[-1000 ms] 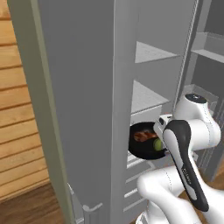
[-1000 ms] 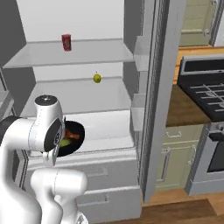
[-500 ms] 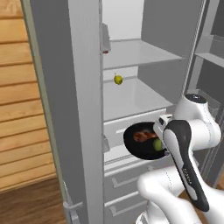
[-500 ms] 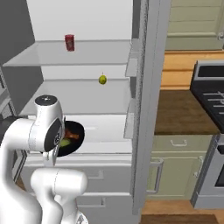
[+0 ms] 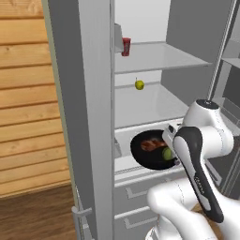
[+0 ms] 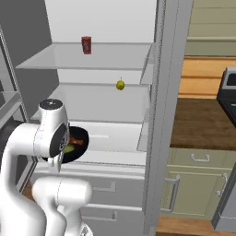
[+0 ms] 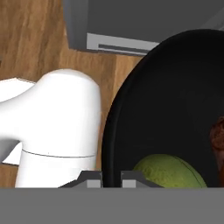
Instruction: Pick the chicken drumstick and lime from their plates and place them in the bowl. Then put the bowl in the fridge.
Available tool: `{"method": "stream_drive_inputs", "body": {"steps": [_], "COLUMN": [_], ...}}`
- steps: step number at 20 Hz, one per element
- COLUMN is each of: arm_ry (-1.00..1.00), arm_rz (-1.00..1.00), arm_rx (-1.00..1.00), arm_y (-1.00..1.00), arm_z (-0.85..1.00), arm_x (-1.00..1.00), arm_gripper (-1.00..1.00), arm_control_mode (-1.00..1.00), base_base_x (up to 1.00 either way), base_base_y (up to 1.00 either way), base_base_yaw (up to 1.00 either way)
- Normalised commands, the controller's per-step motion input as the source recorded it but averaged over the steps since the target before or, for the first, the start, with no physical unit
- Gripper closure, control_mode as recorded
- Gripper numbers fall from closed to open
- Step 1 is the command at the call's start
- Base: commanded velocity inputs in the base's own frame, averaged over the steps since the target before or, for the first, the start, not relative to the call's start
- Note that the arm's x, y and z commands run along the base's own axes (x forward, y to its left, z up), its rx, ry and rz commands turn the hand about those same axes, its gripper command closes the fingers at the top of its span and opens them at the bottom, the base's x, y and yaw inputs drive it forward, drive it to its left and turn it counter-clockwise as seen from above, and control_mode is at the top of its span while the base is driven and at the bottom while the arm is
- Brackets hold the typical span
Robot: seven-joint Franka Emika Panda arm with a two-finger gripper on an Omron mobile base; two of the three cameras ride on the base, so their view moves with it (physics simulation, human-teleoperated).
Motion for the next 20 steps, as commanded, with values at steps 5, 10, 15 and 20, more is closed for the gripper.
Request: {"method": "stream_drive_inputs", "body": {"steps": [5, 10, 15, 20], "arm_ry": [-0.22, -0.21, -0.09, -0.08], "arm_rz": [0.04, 0.01, 0.0, 0.0], "arm_rx": [0.0, 0.0, 0.0, 0.0], "arm_y": [0.0, 0.01, 0.08, 0.11], "arm_z": [0.38, 0.35, -0.07, -0.09], "arm_x": [0.77, 1.0, 0.97, 0.72], "arm_gripper": [1.0, 1.0, 1.0, 1.0], "arm_control_mode": [-1.0, -1.0, -1.0, -1.0], "base_base_x": [0.0, 0.0, 0.0, 0.0], "base_base_y": [0.0, 0.0, 0.0, 0.0], "base_base_yaw": [0.0, 0.0, 0.0, 0.0]}}
